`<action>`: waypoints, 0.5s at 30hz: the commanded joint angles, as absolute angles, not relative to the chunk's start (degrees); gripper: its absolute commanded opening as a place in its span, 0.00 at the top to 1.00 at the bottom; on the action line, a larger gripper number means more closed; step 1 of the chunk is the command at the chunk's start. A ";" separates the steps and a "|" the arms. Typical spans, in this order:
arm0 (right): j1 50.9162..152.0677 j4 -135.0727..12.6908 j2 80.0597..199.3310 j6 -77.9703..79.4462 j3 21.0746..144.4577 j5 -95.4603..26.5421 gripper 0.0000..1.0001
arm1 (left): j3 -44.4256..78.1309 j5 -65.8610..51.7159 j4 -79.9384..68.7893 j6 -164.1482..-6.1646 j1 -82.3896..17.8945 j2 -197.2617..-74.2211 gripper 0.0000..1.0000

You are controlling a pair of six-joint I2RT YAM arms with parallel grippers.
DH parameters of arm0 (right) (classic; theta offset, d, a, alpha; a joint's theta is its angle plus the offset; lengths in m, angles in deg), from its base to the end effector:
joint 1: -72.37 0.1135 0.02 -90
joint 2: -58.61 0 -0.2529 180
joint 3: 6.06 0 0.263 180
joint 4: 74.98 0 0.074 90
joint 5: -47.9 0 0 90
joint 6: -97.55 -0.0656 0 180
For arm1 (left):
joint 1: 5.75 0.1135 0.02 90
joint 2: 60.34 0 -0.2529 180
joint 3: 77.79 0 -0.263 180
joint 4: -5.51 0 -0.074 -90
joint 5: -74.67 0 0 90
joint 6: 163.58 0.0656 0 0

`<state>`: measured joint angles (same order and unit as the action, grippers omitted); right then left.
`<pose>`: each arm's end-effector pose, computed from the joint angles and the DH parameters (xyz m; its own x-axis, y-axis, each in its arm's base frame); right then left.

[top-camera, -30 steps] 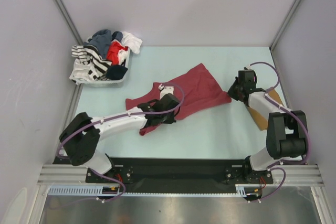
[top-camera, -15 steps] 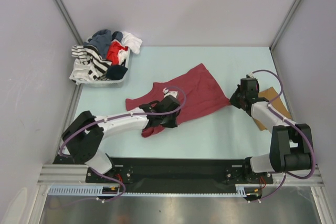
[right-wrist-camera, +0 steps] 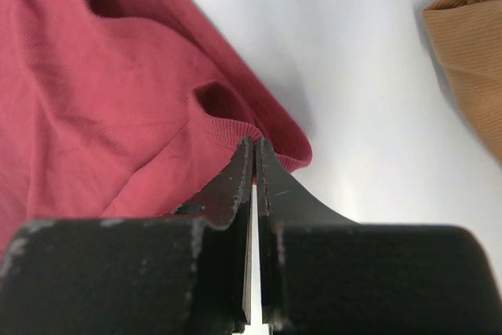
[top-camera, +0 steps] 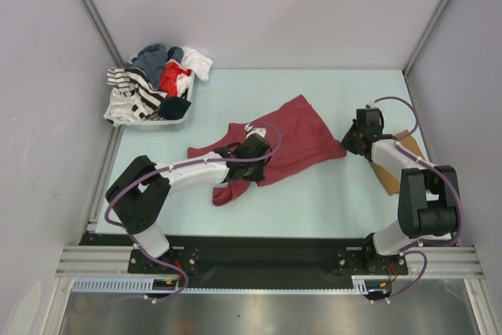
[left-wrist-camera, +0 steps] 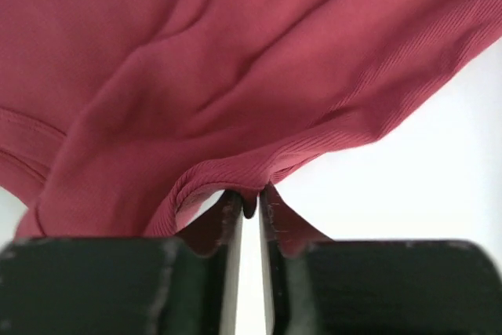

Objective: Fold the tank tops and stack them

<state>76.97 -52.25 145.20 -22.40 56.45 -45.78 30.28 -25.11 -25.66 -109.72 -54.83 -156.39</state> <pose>0.3398 0.0231 0.1570 -0.6478 0.4477 -0.6164 0.3314 0.8941 0.3011 0.2479 -0.2690 0.1435 -0.8366 0.0778 -0.5422 0.2326 0.9466 -0.2231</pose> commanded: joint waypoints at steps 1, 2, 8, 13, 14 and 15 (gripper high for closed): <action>76.06 -52.47 147.55 -22.77 58.99 -47.03 1.00 | 30.56 -23.25 -22.11 -108.03 -53.74 -156.31 0.80; 75.80 -52.99 147.91 -22.86 58.99 -46.93 1.00 | 31.10 -21.85 -21.48 -107.86 -53.56 -156.22 0.75; 75.00 -54.23 152.12 -23.38 60.21 -45.09 1.00 | 32.42 -17.80 -18.41 -105.66 -53.38 -157.72 0.64; 74.74 -54.40 153.18 -23.47 60.31 -44.82 1.00 | 32.77 -16.48 -17.61 -105.57 -53.47 -158.33 0.60; 74.65 -54.49 153.10 -23.47 60.22 -44.74 1.00 | 32.95 -16.13 -17.44 -105.57 -53.47 -158.51 0.60; 74.65 -54.49 153.01 -23.47 60.22 -44.65 1.00 | 33.03 -16.12 -17.35 -105.83 -53.56 -158.51 0.60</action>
